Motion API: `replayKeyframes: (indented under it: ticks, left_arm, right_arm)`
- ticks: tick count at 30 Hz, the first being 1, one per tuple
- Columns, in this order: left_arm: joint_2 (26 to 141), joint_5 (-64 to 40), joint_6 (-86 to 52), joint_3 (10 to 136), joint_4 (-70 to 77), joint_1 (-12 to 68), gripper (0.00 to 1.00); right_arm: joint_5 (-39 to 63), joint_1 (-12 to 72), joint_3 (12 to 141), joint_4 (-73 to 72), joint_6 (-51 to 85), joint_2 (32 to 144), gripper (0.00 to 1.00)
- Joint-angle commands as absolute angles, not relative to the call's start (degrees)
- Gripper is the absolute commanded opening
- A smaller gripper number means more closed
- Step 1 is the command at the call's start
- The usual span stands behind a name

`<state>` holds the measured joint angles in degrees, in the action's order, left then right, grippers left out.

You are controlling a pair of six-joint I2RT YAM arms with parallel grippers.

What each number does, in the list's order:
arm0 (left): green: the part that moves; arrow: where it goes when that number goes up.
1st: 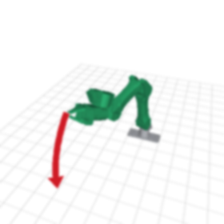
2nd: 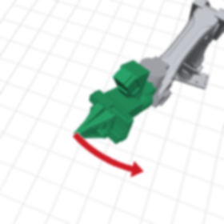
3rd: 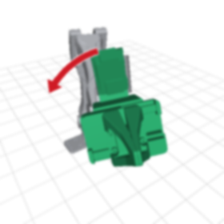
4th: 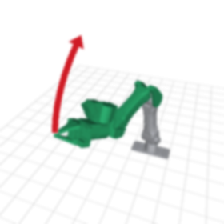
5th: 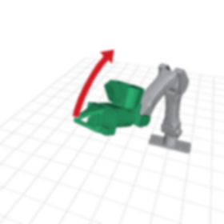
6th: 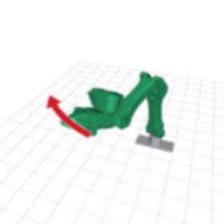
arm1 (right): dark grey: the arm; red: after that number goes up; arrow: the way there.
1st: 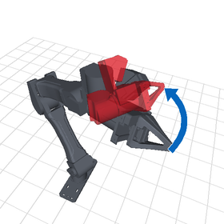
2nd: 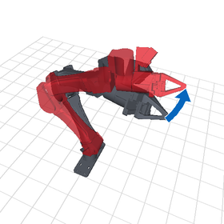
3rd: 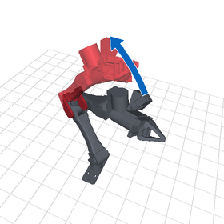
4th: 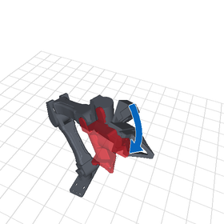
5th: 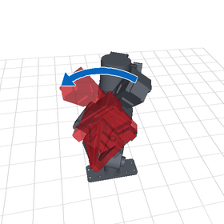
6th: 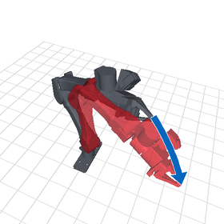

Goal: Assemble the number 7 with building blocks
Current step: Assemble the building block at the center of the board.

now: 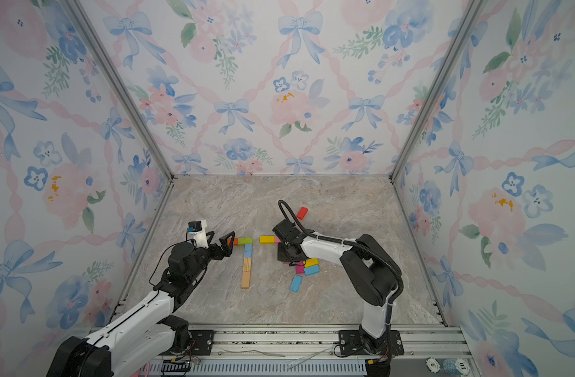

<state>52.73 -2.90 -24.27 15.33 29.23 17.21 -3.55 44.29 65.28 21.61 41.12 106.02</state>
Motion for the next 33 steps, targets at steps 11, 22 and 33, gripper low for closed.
replayKeyframes:
  ticks: [11, 22, 33]
  left_arm:
    - [52.3, -3.3, -24.3, 16.1, 29.4, 16.9, 0.98]
    - [52.4, -3.2, -24.4, 16.1, 29.4, 16.9, 0.98]
    - [52.0, -3.2, -24.4, 15.9, 29.5, 16.9, 0.98]
  right_arm:
    - [-4.7, 42.8, 68.7, 25.4, 41.1, 111.0, 0.31]
    - [-4.9, 41.9, 69.2, 26.2, 40.4, 111.6, 0.33]
    - [-4.0, 41.9, 69.6, 26.2, 40.4, 112.1, 0.97]
